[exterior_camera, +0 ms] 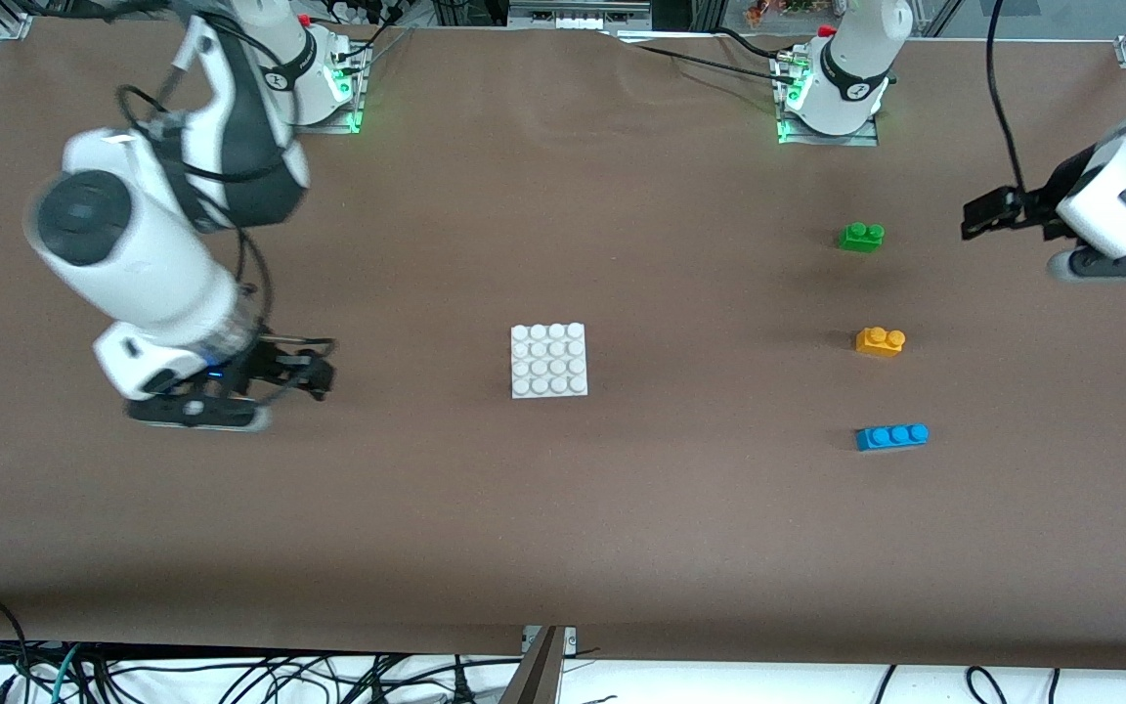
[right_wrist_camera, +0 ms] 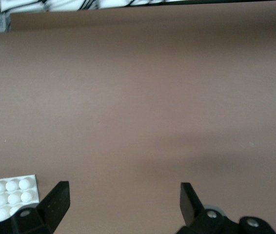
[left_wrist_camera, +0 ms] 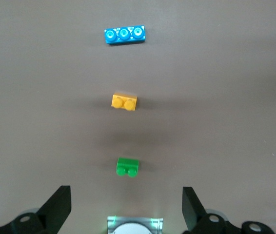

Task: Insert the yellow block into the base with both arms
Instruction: 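Withdraw the right gripper to rest while the left gripper reaches the yellow brick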

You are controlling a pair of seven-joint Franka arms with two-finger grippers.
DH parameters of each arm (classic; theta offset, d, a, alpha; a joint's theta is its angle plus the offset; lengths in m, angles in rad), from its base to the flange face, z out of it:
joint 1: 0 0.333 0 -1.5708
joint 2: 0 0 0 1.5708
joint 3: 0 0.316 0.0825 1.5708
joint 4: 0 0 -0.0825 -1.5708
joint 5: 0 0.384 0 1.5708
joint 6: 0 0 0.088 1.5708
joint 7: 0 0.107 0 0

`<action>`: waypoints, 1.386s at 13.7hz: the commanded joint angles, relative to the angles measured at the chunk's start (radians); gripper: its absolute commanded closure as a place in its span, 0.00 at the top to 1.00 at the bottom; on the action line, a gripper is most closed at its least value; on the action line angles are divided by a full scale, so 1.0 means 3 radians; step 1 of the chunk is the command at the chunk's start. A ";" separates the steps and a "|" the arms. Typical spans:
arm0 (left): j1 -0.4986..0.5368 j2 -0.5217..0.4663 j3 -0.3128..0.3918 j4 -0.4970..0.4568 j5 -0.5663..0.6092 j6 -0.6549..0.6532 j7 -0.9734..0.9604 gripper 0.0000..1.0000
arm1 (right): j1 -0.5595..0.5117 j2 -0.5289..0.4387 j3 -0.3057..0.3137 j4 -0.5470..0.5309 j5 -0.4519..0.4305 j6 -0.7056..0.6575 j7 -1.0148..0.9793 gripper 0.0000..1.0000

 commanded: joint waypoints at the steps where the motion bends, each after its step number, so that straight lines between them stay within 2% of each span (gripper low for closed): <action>1: -0.0030 -0.0037 0.0020 -0.0518 0.0037 0.0559 0.0069 1.00 | -0.0224 -0.0340 0.0070 -0.0119 0.0070 -0.0246 -0.0042 1.00; 3: -0.0030 -0.0032 0.0020 -0.0789 0.0026 0.0841 0.0069 1.00 | -0.0372 -0.0524 0.0075 -0.0221 0.0060 -0.0283 -0.0088 1.00; 7: -0.0020 -0.0032 0.0020 -0.1346 0.0021 0.1531 0.0069 1.00 | -0.0592 -0.0734 0.0070 -0.0293 0.0019 -0.0477 -0.0961 1.00; 10: -0.0015 -0.0026 0.0020 -0.1786 0.0016 0.2155 0.0074 1.00 | -0.0771 -0.0897 0.0075 -0.0380 0.0054 -0.0467 -0.0942 1.00; 12: -0.0005 0.0040 0.0020 -0.1879 0.0021 0.2294 0.0090 1.00 | -0.0812 -0.0964 0.0080 -0.0507 0.0034 -0.0477 -0.0927 1.00; 15: 0.0132 0.0218 0.0030 -0.1910 -0.0004 0.2422 0.0681 1.00 | -0.0909 -0.1173 0.0325 -0.0666 -0.0078 -0.0513 -0.0968 1.00; 19: 0.0230 0.0510 0.0030 -0.1910 -0.0107 0.2744 0.0821 1.00 | -0.0935 -0.1205 0.0346 -0.0677 -0.0104 -0.0682 -0.0952 1.00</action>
